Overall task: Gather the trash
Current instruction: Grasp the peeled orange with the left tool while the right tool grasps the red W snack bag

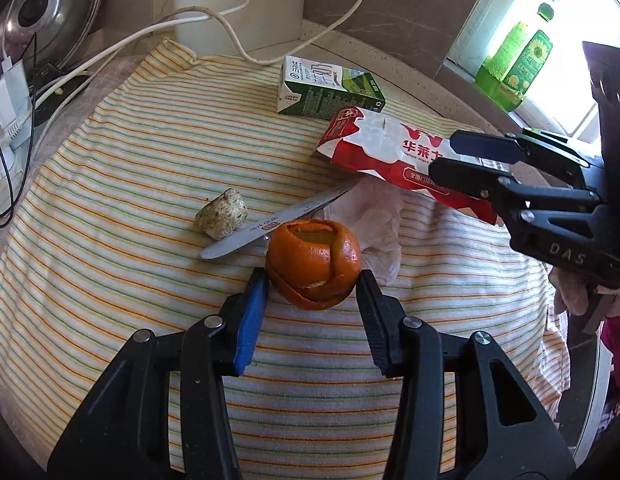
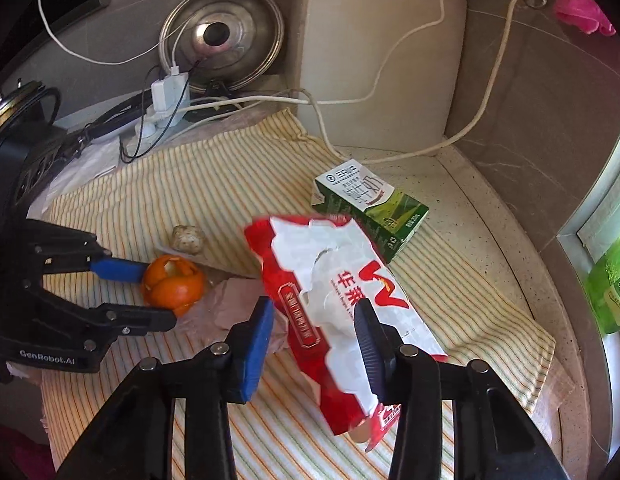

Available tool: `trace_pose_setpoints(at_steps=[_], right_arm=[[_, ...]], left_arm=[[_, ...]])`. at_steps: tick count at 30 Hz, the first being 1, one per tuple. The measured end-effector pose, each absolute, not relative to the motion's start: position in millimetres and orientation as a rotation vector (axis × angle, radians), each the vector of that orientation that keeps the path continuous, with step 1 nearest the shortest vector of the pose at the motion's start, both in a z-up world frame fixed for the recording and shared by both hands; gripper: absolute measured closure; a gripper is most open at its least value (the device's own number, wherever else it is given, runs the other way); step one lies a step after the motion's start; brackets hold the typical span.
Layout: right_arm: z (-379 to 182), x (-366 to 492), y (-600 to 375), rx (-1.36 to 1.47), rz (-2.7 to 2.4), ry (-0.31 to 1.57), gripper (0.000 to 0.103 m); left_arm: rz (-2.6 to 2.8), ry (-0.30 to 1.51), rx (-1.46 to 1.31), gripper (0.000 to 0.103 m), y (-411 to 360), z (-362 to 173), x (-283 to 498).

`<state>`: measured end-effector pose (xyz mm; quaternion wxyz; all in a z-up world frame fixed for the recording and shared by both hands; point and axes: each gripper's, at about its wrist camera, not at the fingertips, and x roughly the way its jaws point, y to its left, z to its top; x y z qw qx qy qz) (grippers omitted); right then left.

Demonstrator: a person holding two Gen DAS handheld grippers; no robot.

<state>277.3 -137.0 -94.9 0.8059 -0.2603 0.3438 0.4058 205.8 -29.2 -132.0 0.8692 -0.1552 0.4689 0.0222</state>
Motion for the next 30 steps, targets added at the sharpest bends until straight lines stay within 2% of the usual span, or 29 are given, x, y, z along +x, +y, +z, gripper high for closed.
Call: trace_pose_setpoints(at_steps=[6,7,9,11,13,19,20,22,25,30], right_arm=[[-104,291,-132,-0.574,0.858,0.791,0.057],[-104,291,-133,-0.562,0.874,0.804,0.054],[-102,289,-135,-0.536,0.900,0.813,0.025],[-100,282,-135,-0.555,0.905,0.782,0.017],[-106,278,-129,-0.637,0.869,0.761,0.017],[-138,281,-120,-0.837,0.765,0.754,0.021],[-142,282,-120,-0.860,0.746,0.750,0.029],[-140,288,-123,-0.832,0.754,0.773,0.035],[-124,296,-130,-0.730,0.787,0.799,0.054],[-101,312,-143,-0.579,0.826,0.848,0.069]], left_arm=[[0.034,0.993,-0.301,0.057,-37,-136,208],[0.032,0.995,-0.301,0.057,-38,-136,208],[0.031,0.997,-0.299,0.057,-39,-138,207],[0.034,1.002,-0.302,0.057,-38,-140,207],[0.034,1.006,-0.307,0.057,-38,-141,207],[0.027,1.008,-0.298,0.057,-39,-140,207],[0.026,1.007,-0.301,0.057,-38,-140,206],[0.027,1.003,-0.308,0.057,-37,-138,205],[0.030,0.994,-0.316,0.057,-34,-133,201],[0.031,0.967,-0.321,0.058,-31,-124,197]])
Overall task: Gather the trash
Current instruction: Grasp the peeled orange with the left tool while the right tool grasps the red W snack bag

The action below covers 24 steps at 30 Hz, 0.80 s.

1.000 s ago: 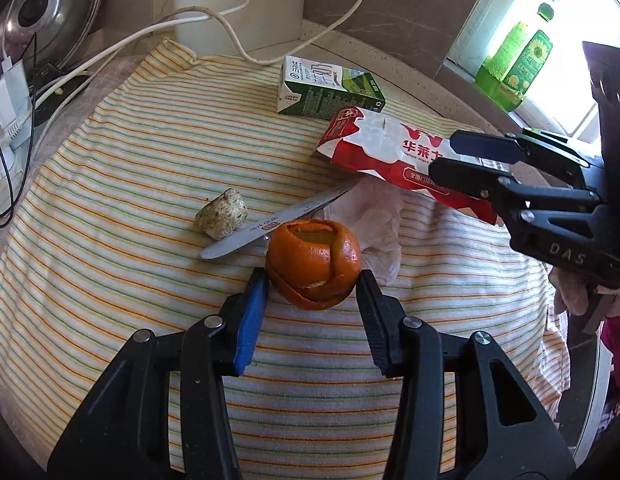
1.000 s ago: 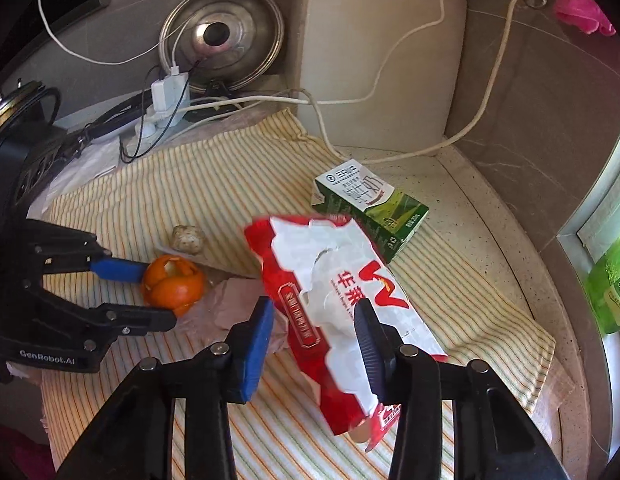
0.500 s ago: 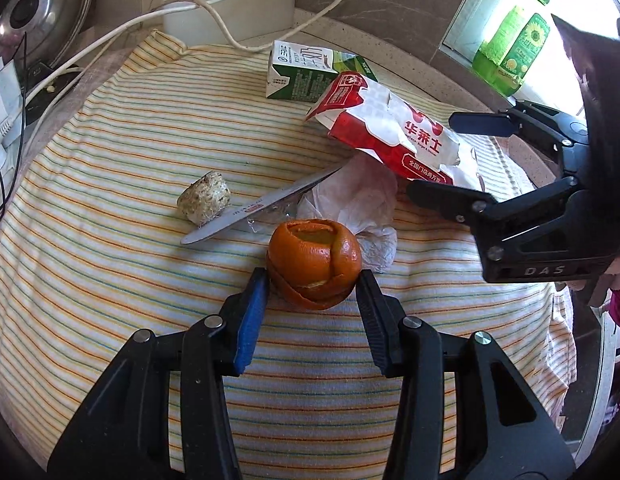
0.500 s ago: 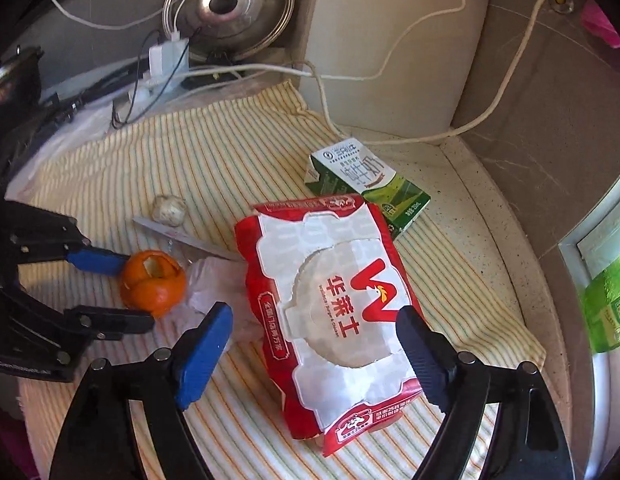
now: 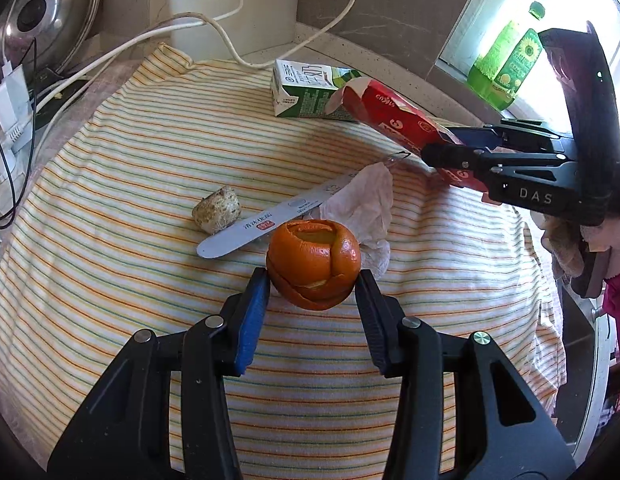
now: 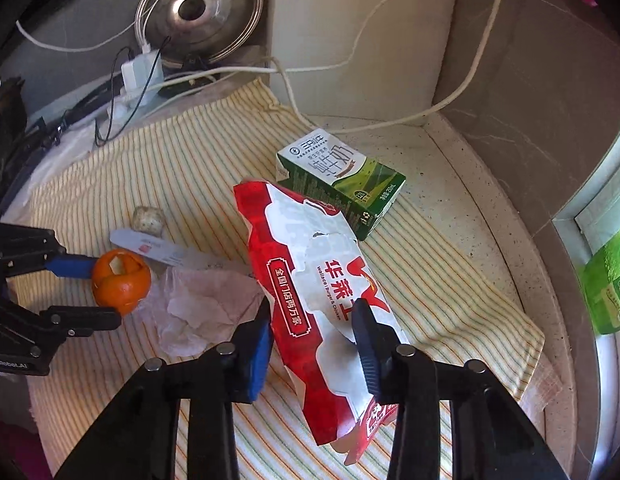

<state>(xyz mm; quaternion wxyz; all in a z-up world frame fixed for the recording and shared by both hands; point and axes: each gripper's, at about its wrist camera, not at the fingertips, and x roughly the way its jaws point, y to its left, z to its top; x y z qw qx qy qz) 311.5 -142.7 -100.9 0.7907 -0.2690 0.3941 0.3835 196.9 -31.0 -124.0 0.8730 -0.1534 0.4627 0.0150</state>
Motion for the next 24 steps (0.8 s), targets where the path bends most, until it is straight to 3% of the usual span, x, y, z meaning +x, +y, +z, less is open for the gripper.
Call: trace_pose_setpoints(at_steps=[8,16,24], right_arm=[[-92,301,-153,-0.469,0.841,0.851,0.086],[-72,288,-171,-0.287,0.842,0.848,0.096],[-55,254,-191,-0.135,0.844,0.841,0.098]], left_arm=[[0.020,0.949,-0.339,0.059,-29,-115,188],[-0.001,0.923,-0.330,0.059,-29,-102,174],[-0.021,0.902,-0.316,0.059,-27,-90,154]])
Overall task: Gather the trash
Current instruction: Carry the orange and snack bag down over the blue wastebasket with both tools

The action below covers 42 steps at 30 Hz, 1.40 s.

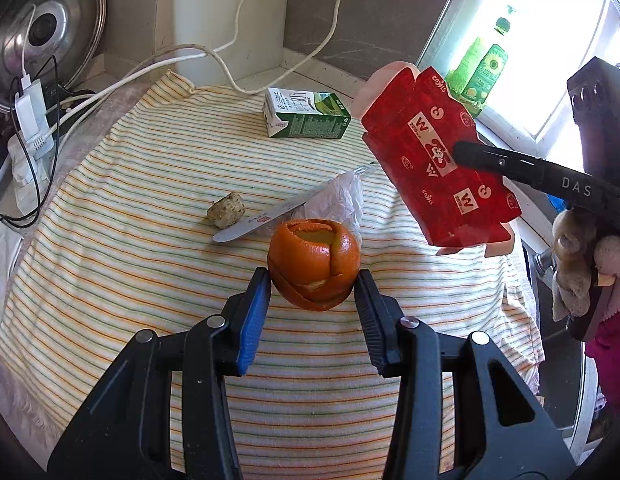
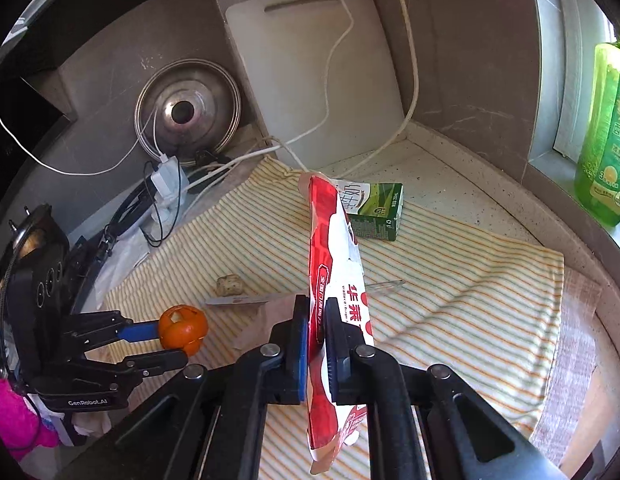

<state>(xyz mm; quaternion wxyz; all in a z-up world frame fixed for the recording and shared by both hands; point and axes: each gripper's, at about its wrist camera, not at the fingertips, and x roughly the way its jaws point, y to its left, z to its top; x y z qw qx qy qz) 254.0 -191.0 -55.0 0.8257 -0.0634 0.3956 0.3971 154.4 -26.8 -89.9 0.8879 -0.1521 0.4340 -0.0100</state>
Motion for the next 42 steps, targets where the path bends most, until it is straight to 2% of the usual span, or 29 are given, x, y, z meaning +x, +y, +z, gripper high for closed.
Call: trace_pose_setpoints(at_steps=[8,24,42], right_arm=[[-42,201,-202,-0.032,0.841,0.835,0.098],[-49,91,-210,0.141,0.774,0.867,0.098],[-89,-22,-190,0.221,0.765,0.965,0.098]], left_arm=[[-0.043,0.883,-0.292,0.059,-22,-79,123],[-0.096,0.893,-0.274,0.059,5,-75,37],[-0.149,0.967,-0.266,0.059,7,-107,-48]])
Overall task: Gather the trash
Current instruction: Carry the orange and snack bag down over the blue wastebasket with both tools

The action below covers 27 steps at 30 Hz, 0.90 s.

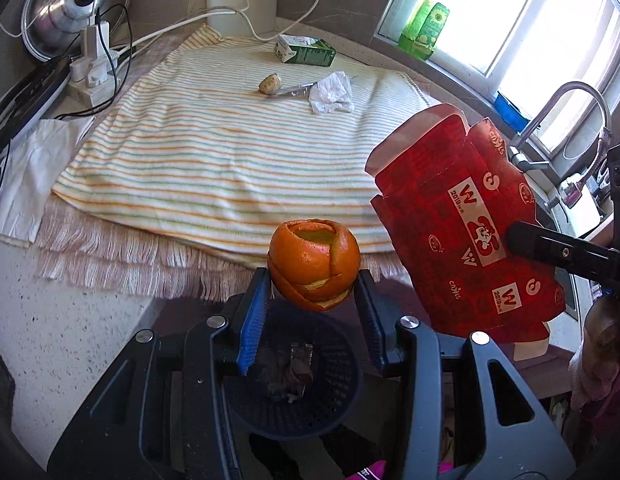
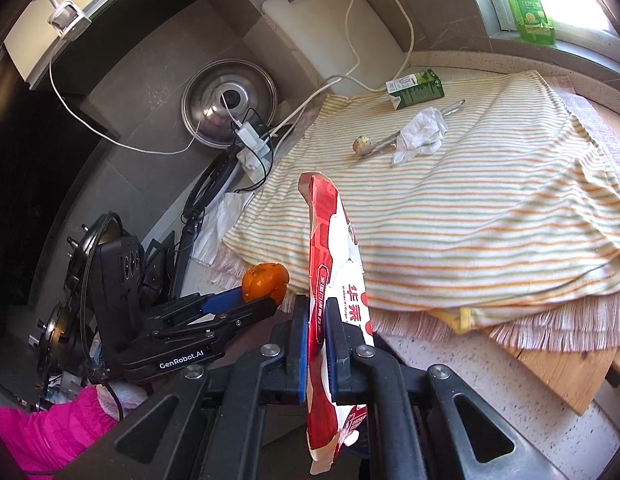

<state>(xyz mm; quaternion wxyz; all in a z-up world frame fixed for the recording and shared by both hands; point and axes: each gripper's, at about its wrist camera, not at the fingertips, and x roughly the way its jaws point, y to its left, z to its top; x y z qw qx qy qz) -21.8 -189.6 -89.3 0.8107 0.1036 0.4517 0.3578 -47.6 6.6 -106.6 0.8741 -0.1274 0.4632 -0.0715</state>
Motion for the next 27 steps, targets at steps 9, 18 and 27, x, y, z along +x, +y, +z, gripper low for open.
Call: trace_pose_setpoints(at_steps=[9,18,27], right_arm=[[-112,-61,-179,0.195,0.759,1.017,0.098],[-139,-88,-166,0.158,0.742,1.065,0.098],[-182,-99,-161,0.140,0.689,1.138,0.098]], left_arm=[[-0.167,1.031,-0.268,0.059,4,-134,-78],[-0.177,1.110,-0.272,0.059,2,-168,-96],[-0.169,1.190,-0.296,0.059,6,-204,-100]])
